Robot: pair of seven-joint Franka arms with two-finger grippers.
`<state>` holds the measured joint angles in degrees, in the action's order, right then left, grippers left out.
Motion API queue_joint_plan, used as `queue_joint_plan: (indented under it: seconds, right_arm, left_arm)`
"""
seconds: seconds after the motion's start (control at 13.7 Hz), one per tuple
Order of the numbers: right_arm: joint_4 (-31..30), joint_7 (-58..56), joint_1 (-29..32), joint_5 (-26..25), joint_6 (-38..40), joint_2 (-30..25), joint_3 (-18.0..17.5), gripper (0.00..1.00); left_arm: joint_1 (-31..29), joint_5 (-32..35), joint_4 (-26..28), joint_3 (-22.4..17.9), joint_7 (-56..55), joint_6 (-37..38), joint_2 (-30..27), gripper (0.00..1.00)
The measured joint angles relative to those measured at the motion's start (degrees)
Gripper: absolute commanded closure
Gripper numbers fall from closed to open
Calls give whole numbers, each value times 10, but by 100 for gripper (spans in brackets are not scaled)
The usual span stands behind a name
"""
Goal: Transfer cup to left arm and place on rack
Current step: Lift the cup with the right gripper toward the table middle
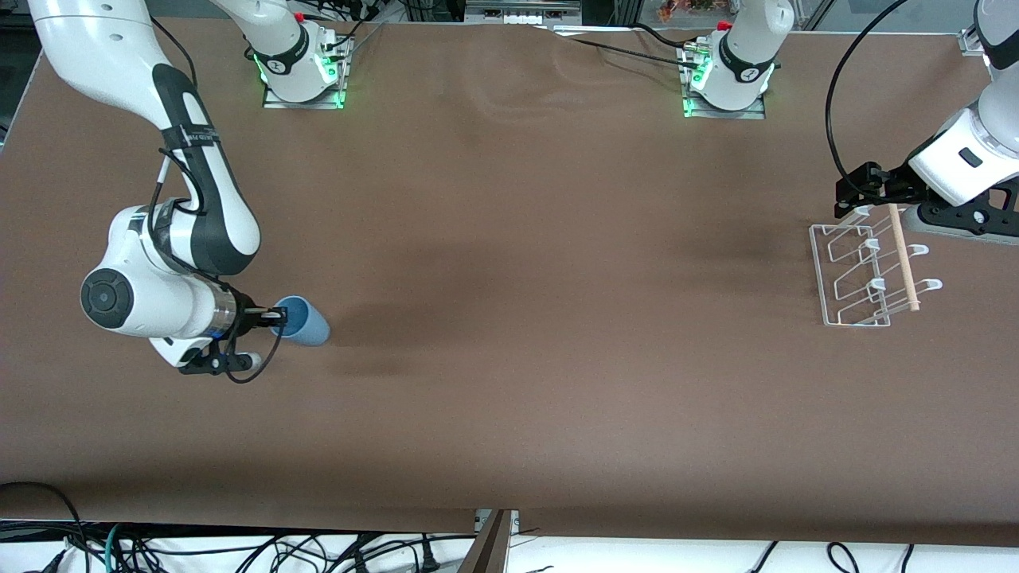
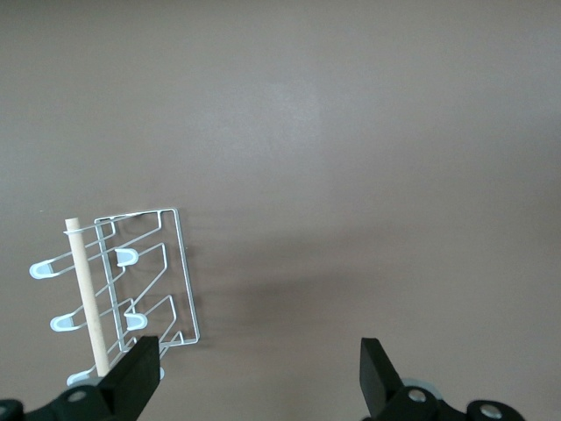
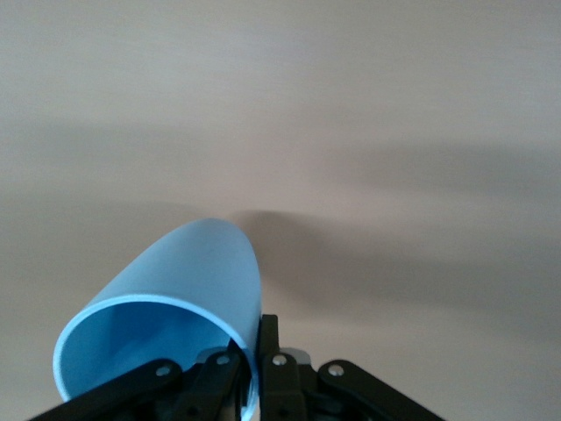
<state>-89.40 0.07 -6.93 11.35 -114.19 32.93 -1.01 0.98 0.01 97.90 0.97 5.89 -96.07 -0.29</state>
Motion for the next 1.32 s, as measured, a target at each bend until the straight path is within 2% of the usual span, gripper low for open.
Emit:
queue_joint_plan:
  seconds: [0.22,0.51,0.88,1.32]
  right_arm:
    - [34,50,-54,91,17,-3,-3,100]
    - [60,141,-129,255,16,-3,-4,100]
    - [74,168,-183,439,4,2,-4,100]
    - [126,170,-244,542,-33,36,-6,100]
  left_arm:
    - [0,0,0,0,1,0,1,0]
    - [1,0,0,4,8,7,18,0]
    - [1,-21,0,5,150,8,41,0]
    - [-12,-174,1,1,421,-13,76,0]
